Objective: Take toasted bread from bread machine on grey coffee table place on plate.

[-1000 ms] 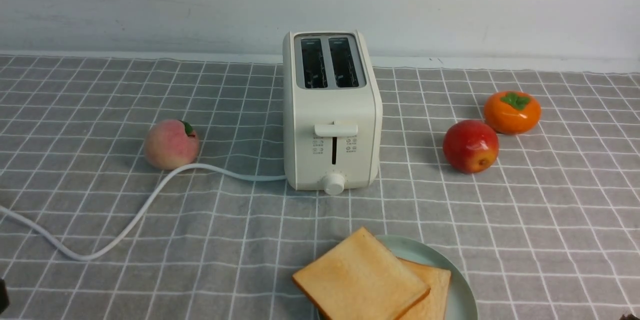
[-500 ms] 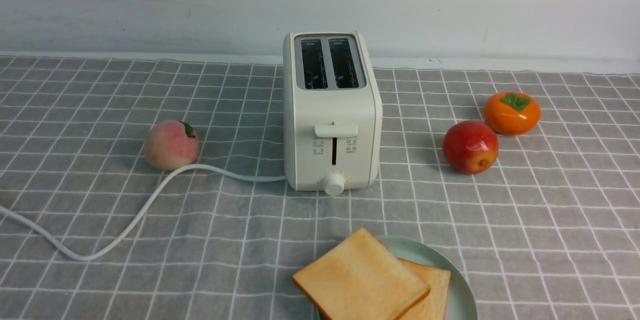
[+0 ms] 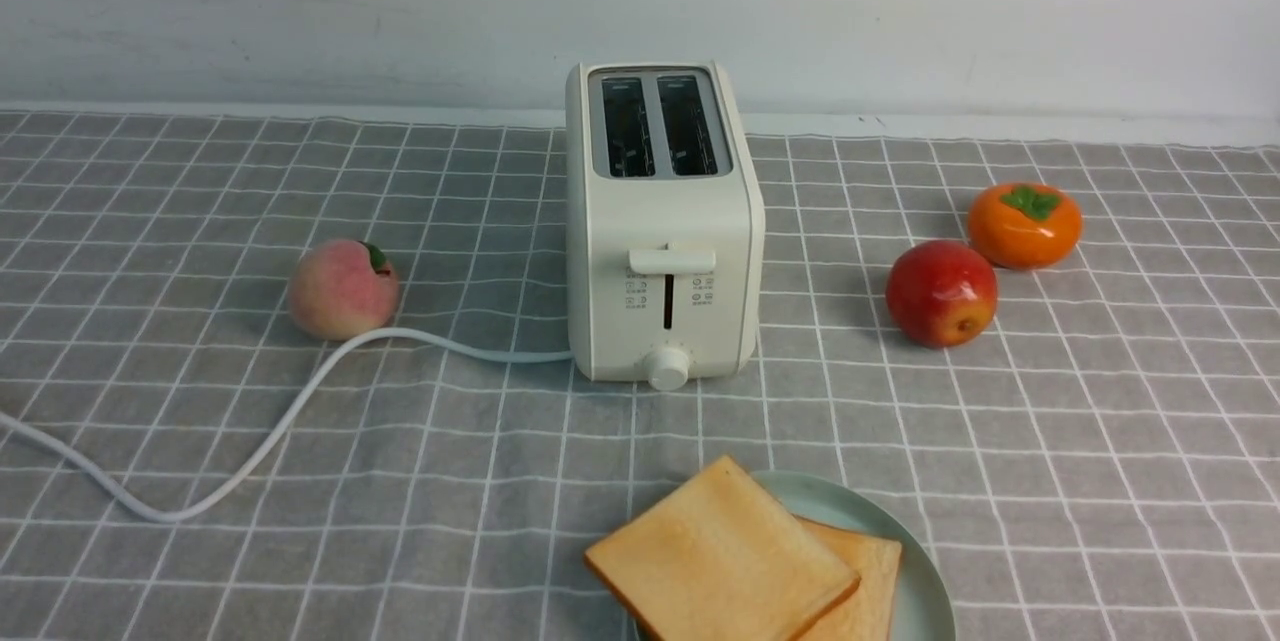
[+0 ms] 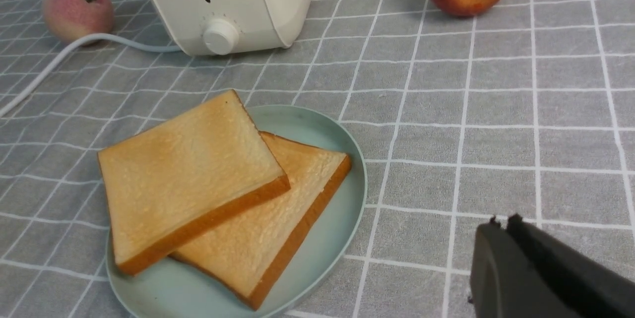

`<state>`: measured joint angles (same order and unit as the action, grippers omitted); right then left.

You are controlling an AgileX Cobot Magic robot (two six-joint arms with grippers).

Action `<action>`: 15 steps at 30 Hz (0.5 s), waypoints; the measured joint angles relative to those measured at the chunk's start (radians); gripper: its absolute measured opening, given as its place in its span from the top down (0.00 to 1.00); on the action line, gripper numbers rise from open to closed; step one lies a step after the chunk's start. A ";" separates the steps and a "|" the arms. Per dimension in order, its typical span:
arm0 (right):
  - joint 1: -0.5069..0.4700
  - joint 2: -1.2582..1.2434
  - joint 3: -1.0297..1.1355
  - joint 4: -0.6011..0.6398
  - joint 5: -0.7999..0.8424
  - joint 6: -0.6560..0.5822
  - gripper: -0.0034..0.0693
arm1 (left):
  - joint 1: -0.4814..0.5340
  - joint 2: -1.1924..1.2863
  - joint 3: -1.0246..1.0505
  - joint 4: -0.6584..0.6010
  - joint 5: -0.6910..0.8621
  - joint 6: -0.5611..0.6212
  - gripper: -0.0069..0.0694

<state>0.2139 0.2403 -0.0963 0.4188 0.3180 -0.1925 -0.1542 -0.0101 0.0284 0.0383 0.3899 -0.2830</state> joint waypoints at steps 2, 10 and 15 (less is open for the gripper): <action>0.000 0.000 0.000 0.000 0.000 0.000 0.93 | 0.000 0.000 0.000 0.000 0.000 0.000 0.91; -0.080 -0.042 0.000 0.000 0.026 0.000 0.92 | 0.000 0.000 0.000 0.000 -0.001 0.000 0.91; -0.204 -0.137 0.000 0.000 0.054 0.000 0.91 | 0.000 0.000 0.000 0.001 -0.001 0.000 0.90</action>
<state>0.0098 0.1029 -0.0963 0.4188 0.3716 -0.1925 -0.1542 -0.0101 0.0284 0.0391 0.3887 -0.2830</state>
